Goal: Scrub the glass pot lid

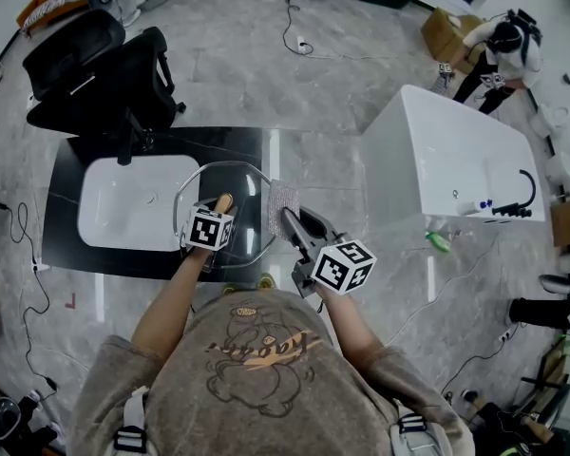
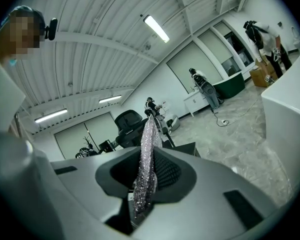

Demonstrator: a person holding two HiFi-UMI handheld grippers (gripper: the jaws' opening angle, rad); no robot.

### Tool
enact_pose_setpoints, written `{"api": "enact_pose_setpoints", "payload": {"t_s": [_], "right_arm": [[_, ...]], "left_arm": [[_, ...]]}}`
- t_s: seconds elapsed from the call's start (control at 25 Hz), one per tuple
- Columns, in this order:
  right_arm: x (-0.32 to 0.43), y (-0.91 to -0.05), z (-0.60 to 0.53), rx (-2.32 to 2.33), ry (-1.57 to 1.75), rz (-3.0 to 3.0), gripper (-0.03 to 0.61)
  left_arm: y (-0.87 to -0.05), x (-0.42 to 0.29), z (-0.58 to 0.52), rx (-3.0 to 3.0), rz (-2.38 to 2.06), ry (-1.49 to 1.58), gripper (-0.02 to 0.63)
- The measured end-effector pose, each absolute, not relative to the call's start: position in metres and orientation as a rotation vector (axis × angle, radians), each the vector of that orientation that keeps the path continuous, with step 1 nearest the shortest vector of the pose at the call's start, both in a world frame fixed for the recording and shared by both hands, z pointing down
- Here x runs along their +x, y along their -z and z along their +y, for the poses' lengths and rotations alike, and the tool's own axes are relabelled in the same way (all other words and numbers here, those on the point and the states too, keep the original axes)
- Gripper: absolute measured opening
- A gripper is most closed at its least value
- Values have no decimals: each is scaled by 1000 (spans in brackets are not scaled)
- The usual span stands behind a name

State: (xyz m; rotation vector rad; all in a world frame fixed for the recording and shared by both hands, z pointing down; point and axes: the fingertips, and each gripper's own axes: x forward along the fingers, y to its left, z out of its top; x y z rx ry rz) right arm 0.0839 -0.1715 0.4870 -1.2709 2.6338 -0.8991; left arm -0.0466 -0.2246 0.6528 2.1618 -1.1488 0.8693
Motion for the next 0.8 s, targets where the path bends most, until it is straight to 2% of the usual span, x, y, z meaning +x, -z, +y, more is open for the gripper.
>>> {"api": "enact_pose_setpoints", "payload": {"t_s": [0.8], "right_arm": [[70, -500, -175, -1230, 949, 2683, 80]], "left_arm": [[-678, -41, -232, 2161, -1161, -946, 181]]}}
